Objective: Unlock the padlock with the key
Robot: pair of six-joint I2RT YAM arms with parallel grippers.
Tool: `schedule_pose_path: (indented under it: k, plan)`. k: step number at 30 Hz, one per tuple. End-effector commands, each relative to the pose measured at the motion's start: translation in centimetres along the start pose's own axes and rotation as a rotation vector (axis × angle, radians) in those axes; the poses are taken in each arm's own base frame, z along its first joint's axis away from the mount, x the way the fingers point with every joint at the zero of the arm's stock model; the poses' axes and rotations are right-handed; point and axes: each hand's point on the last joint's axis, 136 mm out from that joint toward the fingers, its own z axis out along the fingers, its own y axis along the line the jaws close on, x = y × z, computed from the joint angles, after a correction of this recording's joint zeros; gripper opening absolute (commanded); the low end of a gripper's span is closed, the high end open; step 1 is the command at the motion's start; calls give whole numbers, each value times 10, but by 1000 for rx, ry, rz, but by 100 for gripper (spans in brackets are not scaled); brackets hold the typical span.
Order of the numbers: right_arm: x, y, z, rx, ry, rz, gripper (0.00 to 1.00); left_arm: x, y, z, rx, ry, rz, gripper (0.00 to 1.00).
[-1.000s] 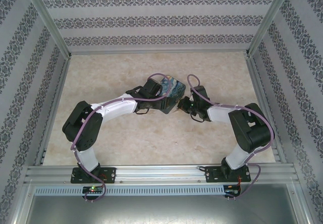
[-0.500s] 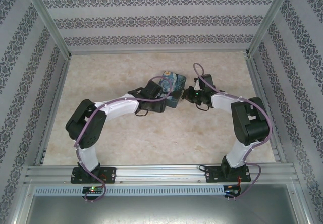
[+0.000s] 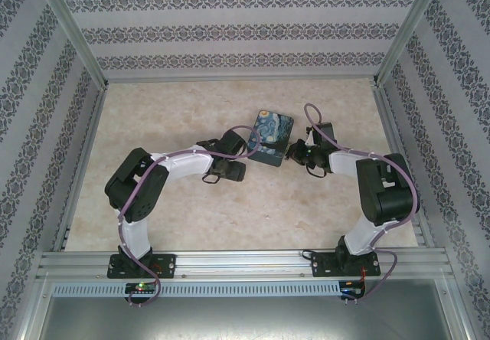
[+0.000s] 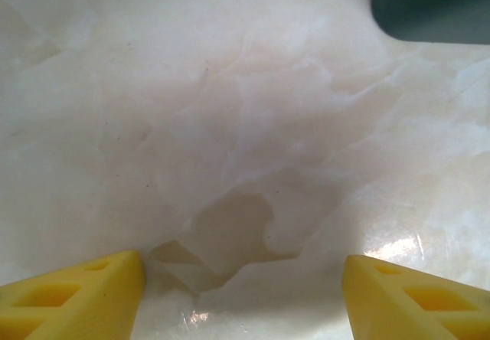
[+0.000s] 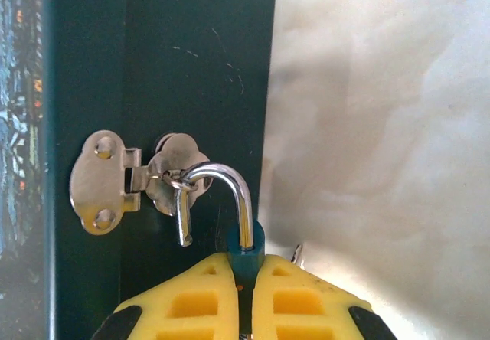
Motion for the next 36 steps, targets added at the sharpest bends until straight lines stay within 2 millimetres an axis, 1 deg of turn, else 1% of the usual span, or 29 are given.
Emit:
schedule_pose_path:
  k: [1, 4, 11, 13, 15, 17, 19, 25, 30, 36]
  plan:
    - [7, 16, -6, -52, -15, -29, 0, 2, 6, -23, -13, 10, 1, 74]
    - [19, 28, -5, -66, -6, -54, 0, -13, 4, -42, 0, -36, -7, 76]
    - [50, 75, 6, -110, 23, -141, 0, -42, 0, -91, 20, -147, -11, 79]
    - [61, 90, 10, -128, 39, -167, 0, -48, 0, -101, 22, -172, -14, 80]
    - [69, 98, 13, -132, 46, -186, 0, -53, -1, -106, 23, -186, -10, 80]
    - [74, 98, 15, -125, 47, -186, 0, -56, -2, -105, 20, -184, -3, 81]
    - [77, 94, 16, -121, 43, -174, 0, -58, -4, -102, 16, -178, 7, 81]
    - [85, 71, 19, -79, 46, -146, 0, -63, 0, -79, -36, -154, 38, 81]
    - [89, 57, 23, -53, 45, -130, 0, -73, 4, -67, -86, -154, 55, 81]
    - [88, 47, 23, -41, 37, -111, 0, -87, 4, -61, -111, -166, 60, 82]
